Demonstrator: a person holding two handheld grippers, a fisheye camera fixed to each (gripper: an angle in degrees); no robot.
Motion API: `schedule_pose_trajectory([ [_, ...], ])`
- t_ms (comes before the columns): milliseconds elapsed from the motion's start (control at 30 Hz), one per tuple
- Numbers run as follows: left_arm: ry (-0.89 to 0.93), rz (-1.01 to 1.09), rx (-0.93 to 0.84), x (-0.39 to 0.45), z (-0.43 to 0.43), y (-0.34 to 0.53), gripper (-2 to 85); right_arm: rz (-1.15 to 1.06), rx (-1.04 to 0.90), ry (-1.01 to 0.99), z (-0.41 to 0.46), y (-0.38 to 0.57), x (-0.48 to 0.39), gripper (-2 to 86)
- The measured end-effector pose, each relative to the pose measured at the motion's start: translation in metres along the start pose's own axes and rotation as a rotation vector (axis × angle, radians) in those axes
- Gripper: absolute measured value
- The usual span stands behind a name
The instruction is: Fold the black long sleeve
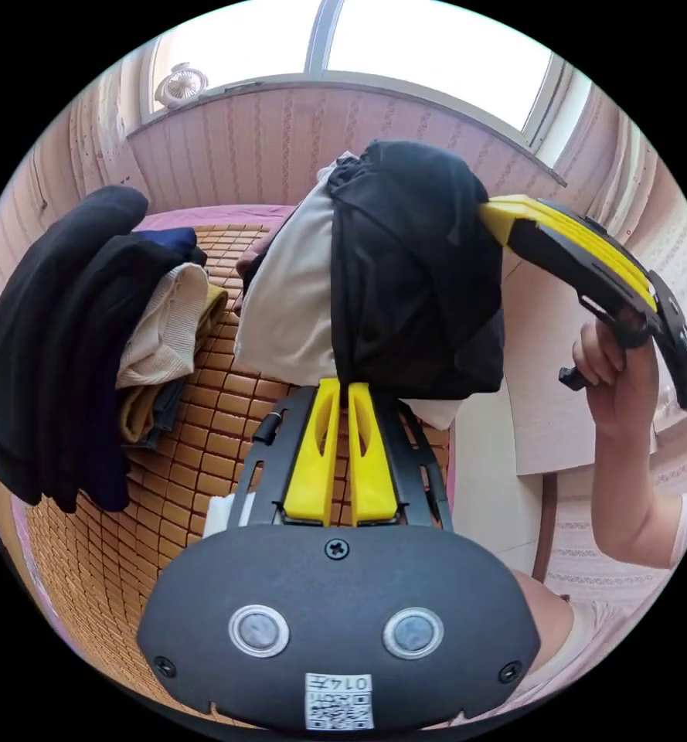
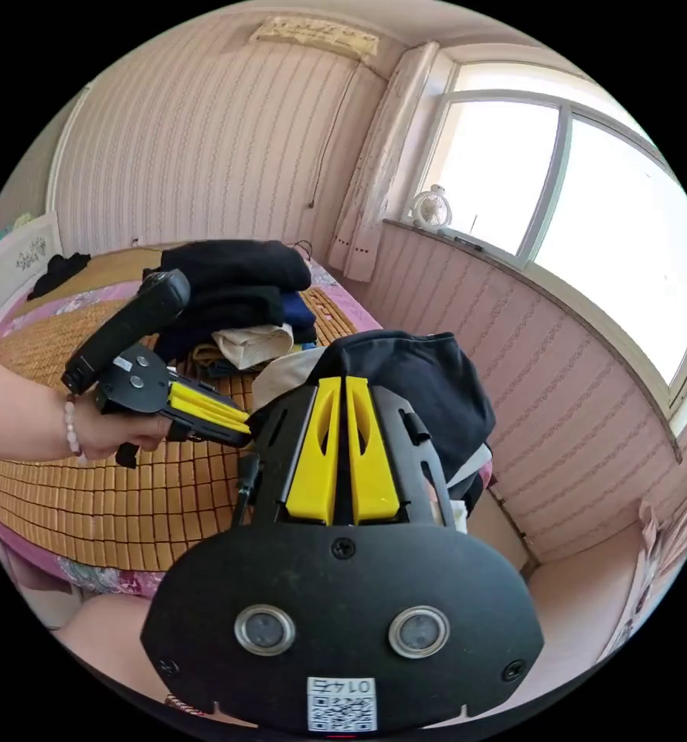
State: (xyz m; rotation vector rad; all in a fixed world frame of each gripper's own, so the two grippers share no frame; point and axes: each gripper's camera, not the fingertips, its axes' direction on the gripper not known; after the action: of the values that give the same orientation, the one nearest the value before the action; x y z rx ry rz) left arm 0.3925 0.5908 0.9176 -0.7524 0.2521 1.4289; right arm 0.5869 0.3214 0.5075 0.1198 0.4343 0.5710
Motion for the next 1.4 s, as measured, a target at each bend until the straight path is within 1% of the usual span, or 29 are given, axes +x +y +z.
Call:
schedule_pose_trajectory([
  [100, -0.042, 0.069, 0.09, 0.018, -0.034, 0.018, -0.6, 0.129, 0.17, -0.143, -0.065, 0.019, 0.041, -0.7],
  [133, -0.041, 0.055, 0.096, 0.022, -0.045, 0.024, -0.7, 0.197, 0.23, -0.195, -0.089, 0.023, 0.055, -0.7],
  [200, -0.019, -0.002, 0.129, 0.026, -0.067, 0.034, -0.8, 0.271, 0.283, -0.266, -0.121, 0.025, 0.069, -0.6],
  [267, 0.009, -0.043, 0.169, 0.031, -0.094, 0.047, -0.8, 0.272, 0.37, -0.341, -0.154, 0.025, 0.075, -0.6],
  [333, -0.016, -0.046, 0.16, 0.042, -0.125, 0.073, -0.8, 0.227, 0.448, -0.411, -0.196, 0.02, 0.076, -0.6],
  [400, -0.018, -0.066, 0.151, 0.049, -0.145, 0.103, -0.9, 0.213, 0.458, -0.485, -0.223, 0.016, 0.076, -0.5],
  [467, 0.027, -0.113, 0.137, 0.052, -0.163, 0.143, -0.9, 0.195, 0.471, -0.579, -0.247, 0.016, 0.074, -0.5],
  [533, 0.074, -0.203, 0.121, 0.052, -0.185, 0.211, -0.9, 0.169, 0.469, -0.676, -0.271, 0.022, 0.066, -0.5],
  [567, 0.084, -0.222, 0.121, 0.053, -0.19, 0.229, -0.9, 0.167, 0.456, -0.695, -0.275, 0.023, 0.063, -0.5],
  [633, 0.1, -0.309, 0.134, 0.056, -0.218, 0.306, -0.9, 0.182, 0.37, -0.803, -0.279, 0.029, 0.049, -0.5],
  [667, 0.102, -0.335, 0.141, 0.056, -0.227, 0.325, -1.0, 0.181, 0.343, -0.835, -0.277, 0.03, 0.044, -0.4],
  [733, 0.08, -0.443, 0.176, 0.058, -0.266, 0.399, -1.0, 0.179, 0.246, -0.988, -0.263, 0.029, 0.017, -0.4],
  [767, 0.064, -0.468, 0.188, 0.059, -0.277, 0.416, -1.0, 0.18, 0.227, -1.042, -0.258, 0.027, 0.009, -0.4],
  [800, 0.012, -0.511, 0.22, 0.062, -0.301, 0.449, -1.0, 0.177, 0.202, -1.143, -0.25, 0.02, -0.009, -0.4],
  [833, -0.069, -0.559, 0.25, 0.062, -0.329, 0.477, -1.0, 0.154, 0.189, -1.198, -0.244, 0.009, -0.03, -0.4],
  [867, -0.115, -0.587, 0.267, 0.061, -0.344, 0.49, -1.0, 0.134, 0.189, -1.212, -0.241, 0.001, -0.041, -0.5],
  [933, -0.283, -0.678, 0.35, 0.049, -0.413, 0.531, -1.0, 0.068, 0.194, -1.245, -0.23, -0.043, -0.083, -0.6],
  [967, -0.329, -0.701, 0.377, 0.045, -0.433, 0.539, -1.0, 0.068, 0.188, -1.237, -0.227, -0.057, -0.093, -0.7],
  [1000, -0.403, -0.752, 0.452, 0.036, -0.477, 0.556, -1.0, 0.11, 0.184, -1.196, -0.226, -0.088, -0.107, -0.8],
  [1033, -0.474, -0.78, 0.563, 0.031, -0.525, 0.57, -1.0, 0.105, 0.251, -1.151, -0.235, -0.12, -0.121, -0.8],
  [1067, -0.509, -0.784, 0.616, 0.03, -0.55, 0.575, -1.0, 0.09, 0.299, -1.115, -0.242, -0.137, -0.128, -0.8],
  [1100, -0.585, -0.78, 0.706, 0.028, -0.597, 0.583, -1.0, 0.077, 0.384, -1.061, -0.253, -0.169, -0.141, -0.8],
  [1133, -0.668, -0.766, 0.767, 0.03, -0.641, 0.586, -1.0, 0.089, 0.43, -1.067, -0.259, -0.203, -0.149, -0.8],
  [1167, -0.705, -0.753, 0.796, 0.032, -0.661, 0.587, -1.0, 0.115, 0.435, -1.08, -0.26, -0.22, -0.15, -0.8],
  [1233, -0.798, -0.645, 0.933, 0.057, -0.725, 0.586, -1.0, 0.201, 0.458, -1.247, -0.263, -0.268, -0.148, -0.8],
  [1267, -0.818, -0.613, 0.954, 0.065, -0.736, 0.584, -1.0, 0.207, 0.477, -1.261, -0.267, -0.274, -0.147, -0.8],
  [1333, -0.863, -0.514, 0.982, 0.093, -0.759, 0.587, -1.0, 0.088, 0.539, -1.187, -0.285, -0.28, -0.153, -0.8],
  [1400, -0.844, -0.482, 0.954, 0.101, -0.75, 0.598, -1.0, 0.005, 0.571, -1.161, -0.283, -0.263, -0.158, -0.8],
])
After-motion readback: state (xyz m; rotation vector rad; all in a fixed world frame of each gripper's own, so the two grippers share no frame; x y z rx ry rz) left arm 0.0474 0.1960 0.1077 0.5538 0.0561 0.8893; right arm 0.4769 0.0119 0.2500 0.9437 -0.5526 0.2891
